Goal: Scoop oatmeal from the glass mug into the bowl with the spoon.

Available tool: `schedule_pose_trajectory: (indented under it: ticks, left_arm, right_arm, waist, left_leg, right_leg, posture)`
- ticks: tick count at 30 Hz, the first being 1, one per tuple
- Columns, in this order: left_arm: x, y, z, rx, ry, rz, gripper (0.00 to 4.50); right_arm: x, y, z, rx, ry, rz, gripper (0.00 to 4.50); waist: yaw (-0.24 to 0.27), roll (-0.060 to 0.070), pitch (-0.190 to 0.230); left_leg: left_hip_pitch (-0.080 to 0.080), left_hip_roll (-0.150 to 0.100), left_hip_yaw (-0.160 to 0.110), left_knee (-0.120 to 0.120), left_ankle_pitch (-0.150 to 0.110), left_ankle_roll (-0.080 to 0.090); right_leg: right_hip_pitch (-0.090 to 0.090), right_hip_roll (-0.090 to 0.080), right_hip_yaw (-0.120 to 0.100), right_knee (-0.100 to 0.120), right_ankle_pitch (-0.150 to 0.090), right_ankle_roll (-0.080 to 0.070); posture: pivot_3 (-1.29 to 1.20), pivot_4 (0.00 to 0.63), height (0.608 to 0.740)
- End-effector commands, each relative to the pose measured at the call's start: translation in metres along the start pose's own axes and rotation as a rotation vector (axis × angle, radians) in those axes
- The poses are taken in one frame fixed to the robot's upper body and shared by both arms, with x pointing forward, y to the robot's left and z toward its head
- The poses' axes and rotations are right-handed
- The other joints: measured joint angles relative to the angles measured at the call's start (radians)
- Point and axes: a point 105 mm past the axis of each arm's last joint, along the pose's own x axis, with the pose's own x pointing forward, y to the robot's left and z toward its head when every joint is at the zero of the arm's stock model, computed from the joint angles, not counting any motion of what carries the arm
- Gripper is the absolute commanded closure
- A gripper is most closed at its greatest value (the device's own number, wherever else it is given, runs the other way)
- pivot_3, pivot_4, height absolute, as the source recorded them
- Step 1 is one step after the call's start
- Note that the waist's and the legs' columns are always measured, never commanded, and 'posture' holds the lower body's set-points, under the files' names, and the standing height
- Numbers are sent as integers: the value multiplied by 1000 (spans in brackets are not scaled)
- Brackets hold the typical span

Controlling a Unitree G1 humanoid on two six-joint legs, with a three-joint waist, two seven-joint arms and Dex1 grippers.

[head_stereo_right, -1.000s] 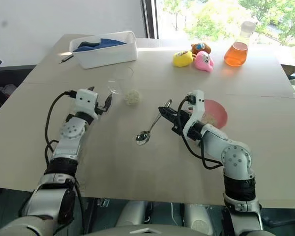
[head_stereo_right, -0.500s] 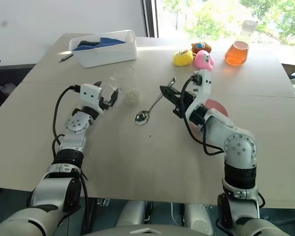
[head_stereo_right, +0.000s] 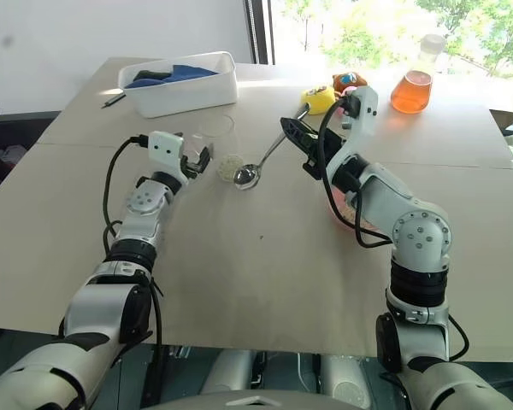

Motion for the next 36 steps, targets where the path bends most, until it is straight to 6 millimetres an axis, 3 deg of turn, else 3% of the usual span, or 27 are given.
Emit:
schedule_pose_trajectory:
  ticks: [1, 3, 6, 7, 8, 9, 16, 21, 27, 32, 36]
  left_arm:
    - [6, 5, 13, -23, -46, 35, 1458]
    - [8, 5, 15, -37, -49, 45, 2201]
    - [11, -4, 17, -52, -57, 31, 3728]
    - [11, -7, 17, -52, -59, 22, 3728]
    - [11, -10, 16, -51, -59, 14, 4219]
    - [11, -13, 15, -53, -59, 8, 4376]
    - [7, -35, 13, -111, -67, -47, 4452]
    - [-2, -73, 25, -150, -123, -188, 4452]
    - [-16, -96, 34, -166, -138, -277, 4452]
    - [-16, -97, 42, -169, -140, -293, 4452]
    - [-12, -97, 42, -134, -122, -302, 4452]
  right_arm:
    - [-2, 8, 9, -21, -51, 25, 4500]
    - [-2, 8, 9, -22, -52, 22, 4500]
    - [-2, 6, 8, -27, -50, 15, 4500]
    - [-2, 6, 8, -29, -52, 15, 4500]
    - [-2, 6, 9, -31, -54, 15, 4500]
    - [-2, 6, 9, -31, -55, 14, 4500]
    - [0, 5, 15, -51, -77, 5, 4500]
    - [7, 3, 48, -107, -186, -28, 4500]
    - [12, 10, 80, -180, -273, -28, 4500]
    - [14, 9, 66, -405, -170, -28, 4500]
    - [12, 17, 55, -469, -128, 35, 4500]
  waist:
    - [0, 0, 0]
    - [0, 0, 0]
    - [0, 0, 0]
    - [-2, 0, 0]
    - [-1, 0, 0]
    - [0, -1, -1]
    - [-2, 0, -1]
    - [4, 0, -1]
    - [1, 0, -1]
    - [1, 0, -1]
    - [0, 0, -1]
  left_leg:
    - [0, 0, 0, 0, 0, 0]
    - [0, 0, 0, 0, 0, 0]
    - [0, 0, 1, 0, 0, 0]
    - [0, 0, 1, 0, 0, 0]
    - [0, 0, 1, 0, 0, 0]
    - [0, 0, 1, 0, 0, 0]
    - [2, 1, 3, 1, 0, 0]
    - [0, -1, 4, 3, 0, 0]
    - [0, -3, 4, 3, 0, 0]
    - [1, -2, 4, 3, 1, 1]
    - [1, -2, 4, 3, 1, 1]
  right_leg:
    - [0, 0, 0, 0, 0, 0]
    - [0, 0, 0, 0, 0, 0]
    - [0, 0, 0, 0, 0, 0]
    - [0, 0, 0, 0, 0, 0]
    - [0, 0, 1, -1, 0, 0]
    - [0, 0, 1, 0, 0, 0]
    - [0, 0, 3, 2, 1, 1]
    - [0, 0, 4, 1, 1, 2]
    - [0, -3, 4, 0, 2, 3]
    - [0, -2, 6, 1, 2, 3]
    - [0, -2, 6, 1, 2, 3]
  posture:
    - [0, 150, 740]
    - [0, 150, 740]
    - [0, 150, 740]
    - [0, 150, 740]
    - [0, 150, 740]
    - [0, 150, 740]
    - [0, 150, 740]
    - [0, 150, 740]
    - [0, 150, 740]
    - [0, 150, 740]
    - [0, 150, 740]
